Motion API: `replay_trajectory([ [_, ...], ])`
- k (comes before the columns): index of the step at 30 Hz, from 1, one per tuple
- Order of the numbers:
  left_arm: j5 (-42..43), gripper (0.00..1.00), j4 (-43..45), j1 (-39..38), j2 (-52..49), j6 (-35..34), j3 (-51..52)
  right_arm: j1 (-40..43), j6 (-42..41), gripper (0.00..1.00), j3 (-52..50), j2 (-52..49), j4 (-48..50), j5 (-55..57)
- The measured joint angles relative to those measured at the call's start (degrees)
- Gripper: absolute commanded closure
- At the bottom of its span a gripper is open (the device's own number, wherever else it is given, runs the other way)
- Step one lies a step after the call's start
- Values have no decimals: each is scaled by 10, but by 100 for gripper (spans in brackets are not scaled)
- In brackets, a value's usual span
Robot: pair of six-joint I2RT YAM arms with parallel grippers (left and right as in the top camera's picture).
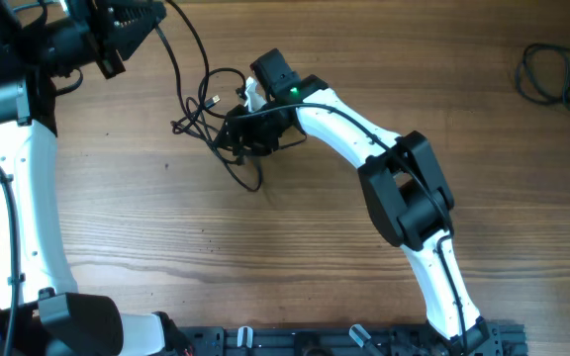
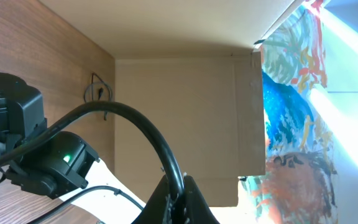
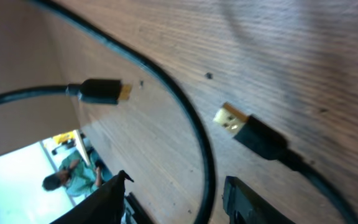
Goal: Untangle cables
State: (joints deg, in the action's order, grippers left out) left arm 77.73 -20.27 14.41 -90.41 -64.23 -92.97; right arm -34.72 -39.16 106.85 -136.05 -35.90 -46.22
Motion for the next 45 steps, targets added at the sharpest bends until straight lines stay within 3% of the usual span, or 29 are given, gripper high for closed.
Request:
replay_trajectory([
  [4, 0, 96, 0, 0, 0, 0, 0, -18, -1, 82, 0, 0, -12, -4],
  [5, 0, 96, 0, 0, 0, 0, 0, -25, 2, 93, 0, 0, -14, -2],
  [9, 2, 96, 0, 0, 0, 16, 0, -32, 12, 96, 0, 0, -16, 0],
  [13, 0, 96, -14, 0, 0, 81, 0, 6, 35, 96, 0, 0, -54, 17],
  [18, -70, 96, -119, 0, 0, 172, -1, 99, 95, 96, 0, 3, -130, 92],
  [24, -310, 96, -290, 0, 0, 283, 0, 183, 173, 96, -5, 101, -188, 165],
  [34, -755, 96, -380, -1, 0, 339, 0, 265, 212, 96, 10, 284, -214, 240],
  [39, -916, 96, -378, -1, 0, 342, 0, 308, 213, 96, 10, 294, -246, 249],
  [45, -1013, 96, -381, 17, -22, 340, 0, 380, 213, 96, 10, 294, -266, 258],
])
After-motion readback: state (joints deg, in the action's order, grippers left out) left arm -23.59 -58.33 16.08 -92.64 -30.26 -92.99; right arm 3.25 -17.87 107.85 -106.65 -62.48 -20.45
